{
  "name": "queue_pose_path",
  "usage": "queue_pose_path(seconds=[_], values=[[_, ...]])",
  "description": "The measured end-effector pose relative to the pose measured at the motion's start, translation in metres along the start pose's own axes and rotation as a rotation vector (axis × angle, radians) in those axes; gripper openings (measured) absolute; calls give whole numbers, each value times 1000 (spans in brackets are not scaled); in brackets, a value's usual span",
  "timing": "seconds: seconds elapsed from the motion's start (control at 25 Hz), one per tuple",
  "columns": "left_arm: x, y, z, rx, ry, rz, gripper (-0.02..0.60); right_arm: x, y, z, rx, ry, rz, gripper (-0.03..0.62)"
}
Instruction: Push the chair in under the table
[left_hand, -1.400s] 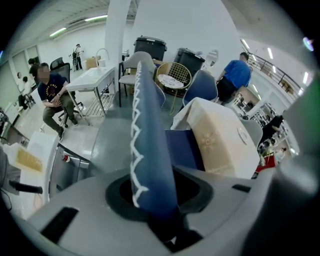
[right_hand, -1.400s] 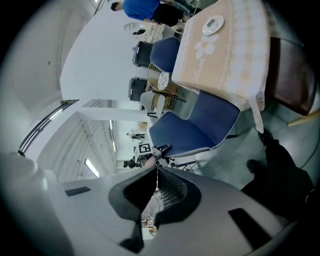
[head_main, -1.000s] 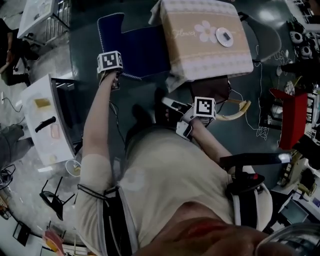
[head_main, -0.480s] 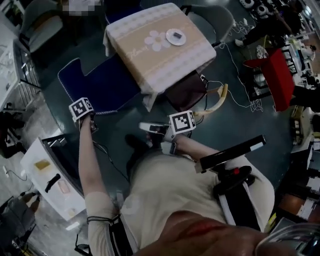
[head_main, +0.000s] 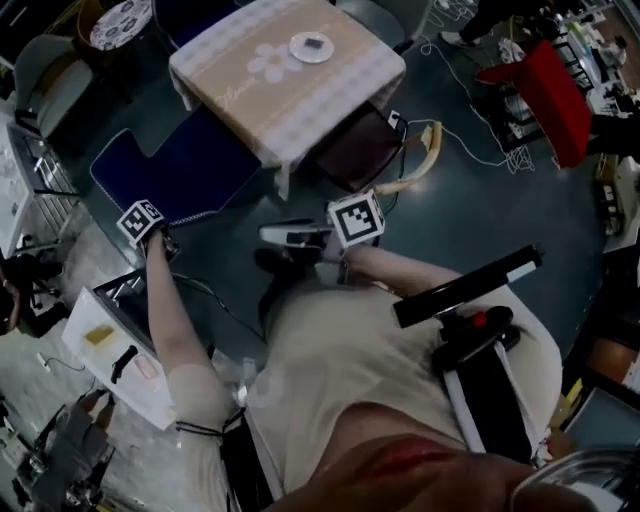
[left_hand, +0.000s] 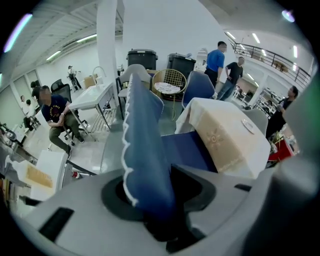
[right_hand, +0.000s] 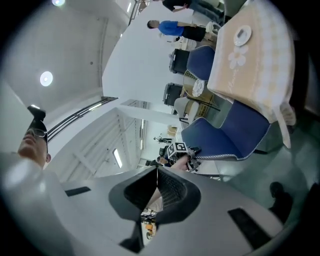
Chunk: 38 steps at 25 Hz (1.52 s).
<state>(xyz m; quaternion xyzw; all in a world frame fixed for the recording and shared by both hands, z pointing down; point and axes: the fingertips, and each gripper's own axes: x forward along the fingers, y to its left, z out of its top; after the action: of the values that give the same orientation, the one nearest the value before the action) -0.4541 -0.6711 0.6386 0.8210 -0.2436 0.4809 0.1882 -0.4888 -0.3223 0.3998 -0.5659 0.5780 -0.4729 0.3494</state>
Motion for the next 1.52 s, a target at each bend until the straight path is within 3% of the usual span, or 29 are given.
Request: queue_pose_path(seconds=[0.08, 0.28, 0.52, 0.64, 0.88, 1.04, 1.16, 1.44, 1.52], values=[[0, -4, 7, -41, -43, 12, 155, -16, -5, 11, -35, -17, -3, 12], [-18, 11, -11, -76, -39, 59, 155, -34, 6, -8, 83, -93, 53, 12], [-38, 22, -19, -179, -43, 13, 155, -39, 5, -9, 191, -157, 86, 12], [-47, 17, -26, -181, -41, -20, 155, -41, 1, -4, 226, -155, 80, 12], [-66, 6, -52, -151, -89, -55, 153, -28, 1, -10, 265, -69, 114, 12], [-59, -12, -55, -117, -74, -144, 153, -5, -3, -24, 282, -64, 70, 12], [-58, -15, -71, -172, -60, -203, 150, 19, -8, -26, 258, 15, 41, 12], [-79, -12, -119, -267, -83, -296, 9, 61, -7, -37, 218, 133, 6, 12], [-90, -18, -133, -290, -84, -329, 9, 65, -6, -39, 195, 152, 4, 12]])
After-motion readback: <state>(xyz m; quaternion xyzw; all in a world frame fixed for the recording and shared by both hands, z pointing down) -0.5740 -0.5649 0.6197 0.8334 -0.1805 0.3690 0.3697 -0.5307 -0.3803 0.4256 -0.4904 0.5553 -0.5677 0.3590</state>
